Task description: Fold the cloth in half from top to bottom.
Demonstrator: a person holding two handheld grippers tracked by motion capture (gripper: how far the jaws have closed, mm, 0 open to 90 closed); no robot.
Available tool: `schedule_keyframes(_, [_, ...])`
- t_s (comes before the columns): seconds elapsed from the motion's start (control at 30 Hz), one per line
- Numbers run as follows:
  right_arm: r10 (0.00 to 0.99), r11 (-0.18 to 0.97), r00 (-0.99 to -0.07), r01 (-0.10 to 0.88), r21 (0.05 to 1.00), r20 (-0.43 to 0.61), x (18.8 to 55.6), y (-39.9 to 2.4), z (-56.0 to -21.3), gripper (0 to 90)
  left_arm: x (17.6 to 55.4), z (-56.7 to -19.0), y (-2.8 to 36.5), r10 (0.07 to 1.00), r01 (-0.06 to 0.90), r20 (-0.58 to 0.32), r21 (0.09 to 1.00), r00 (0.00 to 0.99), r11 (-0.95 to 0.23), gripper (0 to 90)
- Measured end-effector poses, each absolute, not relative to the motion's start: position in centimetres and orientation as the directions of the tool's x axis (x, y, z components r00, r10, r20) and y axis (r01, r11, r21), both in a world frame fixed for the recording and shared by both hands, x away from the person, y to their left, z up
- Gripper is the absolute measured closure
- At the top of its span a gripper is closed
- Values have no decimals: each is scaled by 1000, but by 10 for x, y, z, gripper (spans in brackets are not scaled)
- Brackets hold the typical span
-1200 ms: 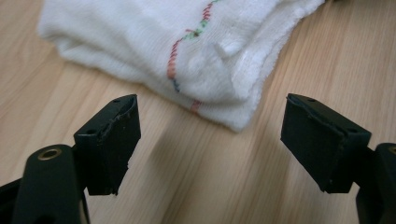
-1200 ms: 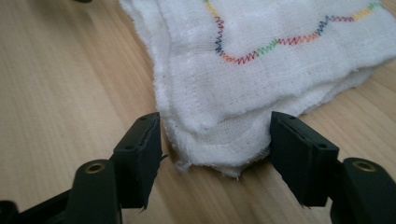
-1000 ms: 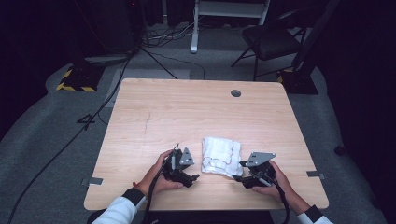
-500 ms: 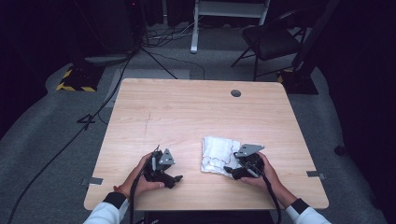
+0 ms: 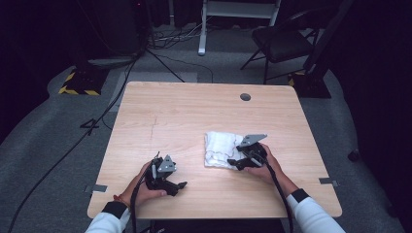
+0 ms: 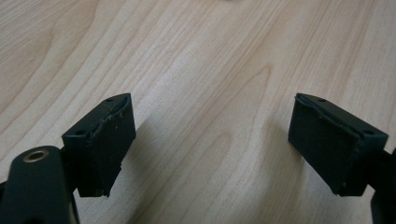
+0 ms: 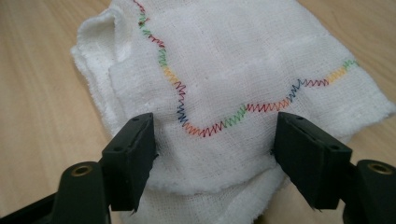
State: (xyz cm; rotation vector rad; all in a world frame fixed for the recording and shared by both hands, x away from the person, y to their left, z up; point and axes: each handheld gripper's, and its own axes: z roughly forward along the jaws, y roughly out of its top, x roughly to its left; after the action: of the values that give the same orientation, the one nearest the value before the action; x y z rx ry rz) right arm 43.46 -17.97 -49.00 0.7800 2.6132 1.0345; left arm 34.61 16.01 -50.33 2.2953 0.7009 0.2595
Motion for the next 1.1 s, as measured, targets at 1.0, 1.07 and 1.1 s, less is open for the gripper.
schedule_keyframes(1.0, [555,678,-829,405,613,-66,480,-155,-474,306,349,-503,158,559,414,-15,688,829,-596,150])
schedule_keyframes(1.07, [558,679,-827,403,614,-74,479,-157,-471,306,349,-503,158,559,415,-15,688,829,-596,150])
schedule_keyframes(1.1, [556,680,-827,400,614,-78,478,-158,-469,306,349,-503,158,559,414,-15,688,829,-596,150])
